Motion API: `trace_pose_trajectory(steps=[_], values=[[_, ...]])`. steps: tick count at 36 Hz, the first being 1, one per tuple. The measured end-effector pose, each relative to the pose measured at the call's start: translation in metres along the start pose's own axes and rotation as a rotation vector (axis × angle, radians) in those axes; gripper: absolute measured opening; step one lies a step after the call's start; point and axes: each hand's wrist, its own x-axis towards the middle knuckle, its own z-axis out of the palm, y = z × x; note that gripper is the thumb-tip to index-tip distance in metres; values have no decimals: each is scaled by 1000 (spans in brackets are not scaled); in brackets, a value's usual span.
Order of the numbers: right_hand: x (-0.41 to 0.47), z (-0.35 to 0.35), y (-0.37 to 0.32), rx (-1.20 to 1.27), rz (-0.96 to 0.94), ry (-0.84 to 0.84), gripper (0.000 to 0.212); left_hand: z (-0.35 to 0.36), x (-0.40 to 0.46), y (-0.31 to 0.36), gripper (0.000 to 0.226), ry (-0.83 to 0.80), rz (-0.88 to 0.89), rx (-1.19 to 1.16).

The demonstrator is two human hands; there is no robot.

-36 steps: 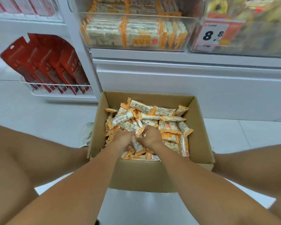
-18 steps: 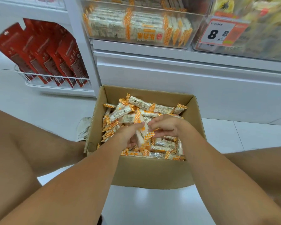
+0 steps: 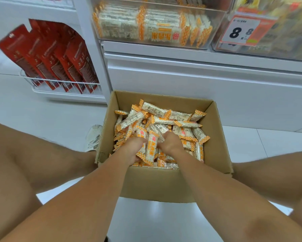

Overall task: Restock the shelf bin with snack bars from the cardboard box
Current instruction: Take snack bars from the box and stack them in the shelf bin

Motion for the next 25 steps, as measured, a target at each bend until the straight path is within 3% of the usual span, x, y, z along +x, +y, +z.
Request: trace_pose_trajectory(steps=[2,6,9,11,14,17,19,22,25], values=[[3,2,2,49,51,-20,28,-2,2,-1,59,-13,14,-26],[3,-20,0,400,266,-283,20,-2,4,-1,60,56,43,12],[-3,-47,3,621,318,-513,35,2,5,-4,38,-10,17,-6],[-9,-60,5,743,299,-634,28,6,13,-6,48,-78,-20,-78],[-20,-69,4,837,262,-632,15,15,5,3,67,-167,-59,-162],[-29,-70,-5,842,186,-516,26,23,-12,13,86,-259,-33,-109],[-36,-71,-13,822,137,-364,43,29,-21,18,99,-226,40,-20],[-43,-79,-24,794,13,-98,55,32,-26,26,72,-140,108,-119],[-44,-93,-27,442,-289,349,26,31,-36,48,44,-155,111,-460]])
